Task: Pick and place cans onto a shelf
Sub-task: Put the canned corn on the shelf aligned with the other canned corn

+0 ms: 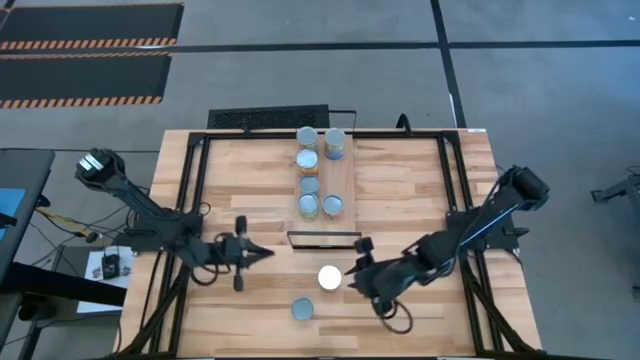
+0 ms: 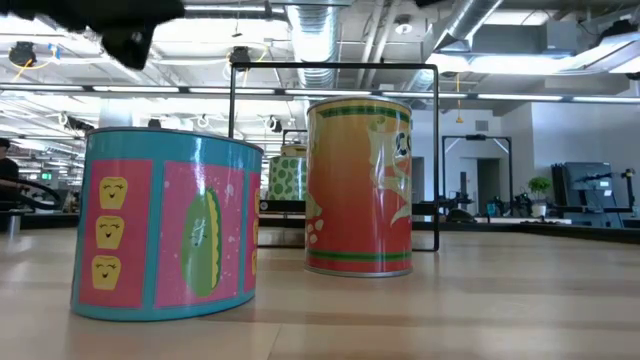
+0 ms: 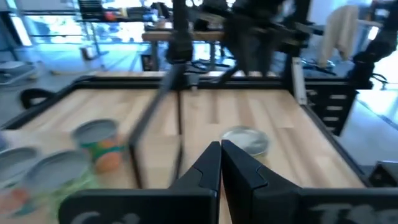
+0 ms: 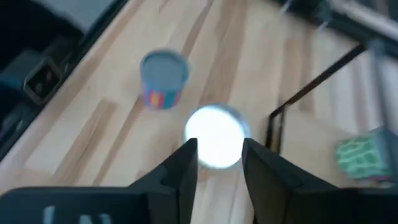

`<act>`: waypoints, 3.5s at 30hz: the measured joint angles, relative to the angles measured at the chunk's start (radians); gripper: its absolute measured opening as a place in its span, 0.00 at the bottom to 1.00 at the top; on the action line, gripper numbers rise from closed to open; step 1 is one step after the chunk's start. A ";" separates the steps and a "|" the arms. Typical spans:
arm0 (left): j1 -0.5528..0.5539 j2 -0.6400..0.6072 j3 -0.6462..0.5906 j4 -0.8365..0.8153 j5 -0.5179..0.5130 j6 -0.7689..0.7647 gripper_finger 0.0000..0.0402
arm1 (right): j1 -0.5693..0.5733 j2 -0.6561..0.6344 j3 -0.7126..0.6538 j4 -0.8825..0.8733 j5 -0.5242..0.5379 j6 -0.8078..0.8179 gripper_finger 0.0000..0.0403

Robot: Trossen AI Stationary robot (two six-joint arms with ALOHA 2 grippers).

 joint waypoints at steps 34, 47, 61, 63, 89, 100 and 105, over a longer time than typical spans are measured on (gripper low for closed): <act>0.000 -0.245 -0.255 -0.028 -0.132 -0.147 0.00 | -0.105 0.314 0.210 -0.180 -0.141 -0.136 0.05; 0.000 -0.245 -0.255 -0.036 -0.178 -0.140 0.00 | -0.049 0.185 0.206 -0.313 -0.247 0.063 0.01; 0.136 -0.245 -0.255 -0.051 -0.081 -0.173 0.00 | -0.033 -0.217 -0.096 -0.587 0.000 0.477 0.01; 0.174 -0.245 -0.255 -0.047 -0.042 -0.172 0.00 | -0.127 -0.278 -0.110 -0.587 0.033 0.399 0.00; 0.500 -0.246 -0.255 0.051 0.210 -0.045 0.00 | -0.872 0.113 0.204 -0.233 -0.329 -0.447 0.00; 0.500 -0.246 -0.255 0.055 0.243 -0.050 0.00 | -0.880 0.220 0.308 -0.296 -0.328 -0.478 0.01; 0.500 -0.246 -0.255 0.052 0.243 -0.050 0.00 | -0.887 0.224 0.310 -0.295 -0.325 -0.489 0.01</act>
